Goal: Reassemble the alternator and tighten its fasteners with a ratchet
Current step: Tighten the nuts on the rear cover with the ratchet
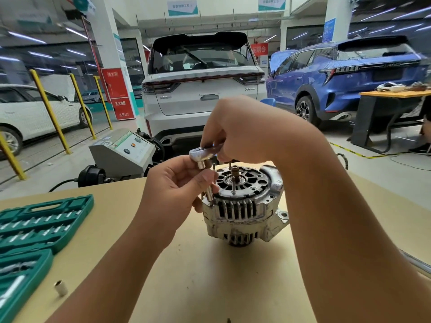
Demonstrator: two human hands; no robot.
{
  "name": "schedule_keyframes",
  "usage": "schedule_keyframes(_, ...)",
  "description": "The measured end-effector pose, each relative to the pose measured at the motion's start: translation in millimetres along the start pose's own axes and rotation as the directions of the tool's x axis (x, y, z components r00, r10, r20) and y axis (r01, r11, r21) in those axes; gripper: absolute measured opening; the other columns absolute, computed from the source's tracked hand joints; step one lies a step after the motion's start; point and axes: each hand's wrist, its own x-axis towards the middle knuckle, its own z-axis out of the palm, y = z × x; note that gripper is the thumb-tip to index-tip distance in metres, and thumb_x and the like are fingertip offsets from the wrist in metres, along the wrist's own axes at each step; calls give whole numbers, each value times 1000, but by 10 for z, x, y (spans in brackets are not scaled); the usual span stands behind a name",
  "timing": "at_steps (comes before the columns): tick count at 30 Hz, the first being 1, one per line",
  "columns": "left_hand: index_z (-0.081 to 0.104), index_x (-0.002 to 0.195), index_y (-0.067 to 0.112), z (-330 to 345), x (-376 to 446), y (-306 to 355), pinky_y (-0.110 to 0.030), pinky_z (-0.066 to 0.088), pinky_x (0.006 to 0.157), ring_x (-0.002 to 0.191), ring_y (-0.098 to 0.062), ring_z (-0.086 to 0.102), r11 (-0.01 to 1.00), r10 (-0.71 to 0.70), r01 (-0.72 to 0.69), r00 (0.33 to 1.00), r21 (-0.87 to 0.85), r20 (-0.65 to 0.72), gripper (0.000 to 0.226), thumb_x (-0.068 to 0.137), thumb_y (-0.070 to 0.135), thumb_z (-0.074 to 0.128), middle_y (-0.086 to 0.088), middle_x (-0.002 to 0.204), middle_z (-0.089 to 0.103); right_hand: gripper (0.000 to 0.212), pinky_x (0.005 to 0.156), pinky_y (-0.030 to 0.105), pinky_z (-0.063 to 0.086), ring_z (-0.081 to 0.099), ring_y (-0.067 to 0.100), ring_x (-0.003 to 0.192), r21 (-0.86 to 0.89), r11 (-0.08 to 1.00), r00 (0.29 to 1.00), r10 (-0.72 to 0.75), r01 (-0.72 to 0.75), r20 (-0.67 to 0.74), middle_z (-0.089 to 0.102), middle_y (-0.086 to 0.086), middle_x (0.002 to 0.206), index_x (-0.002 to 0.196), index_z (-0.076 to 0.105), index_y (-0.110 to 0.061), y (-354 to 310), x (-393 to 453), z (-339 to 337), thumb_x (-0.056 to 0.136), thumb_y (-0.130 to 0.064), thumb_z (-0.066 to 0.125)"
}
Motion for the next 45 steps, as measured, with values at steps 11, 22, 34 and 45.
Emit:
schedule_keyframes(11, 77, 89, 17, 98, 4, -32, -18, 42, 45, 50, -9, 54, 991, 94, -84, 991, 104, -100, 18, 73, 23, 80, -2, 66, 71, 18, 54, 22, 47, 60, 8, 68, -35, 999, 1000, 20, -19, 20, 65, -11, 75, 96, 80, -27, -26, -36, -18, 80, -18, 83)
schedule_keyframes(22, 77, 85, 23, -56, 54, -60, -24, 40, 39, 45, -13, 51, 994, 51, -42, 995, 102, -87, 11, 79, 14, 79, -15, 72, 71, 31, 45, 22, 29, 46, 9, 55, -113, 994, 997, -19, 11, -73, 47, -8, 68, 67, 43, -23, -180, 4, 88, 82, -8, 67)
schedule_keyframes(34, 78, 90, 29, -56, 62, -108, -28, 41, 42, 55, -27, 51, 996, 19, -15, 999, 88, -39, 22, 76, 15, 84, -10, 72, 67, 18, 48, 23, 35, 52, 13, 58, -83, 997, 999, -11, 7, -46, 56, -7, 68, 85, 69, -24, -113, 41, 91, 82, -7, 67)
schedule_keyframes(45, 74, 92, 19, 33, 17, -96, -28, 40, 41, 60, -31, 53, 999, 33, -32, 998, 34, -47, 20, 75, 21, 84, -27, 75, 62, 29, 46, 18, 35, 54, 6, 61, -55, 998, 999, -22, 23, 23, 55, -12, 63, 104, 76, -31, -97, -16, -33, 80, -15, 81)
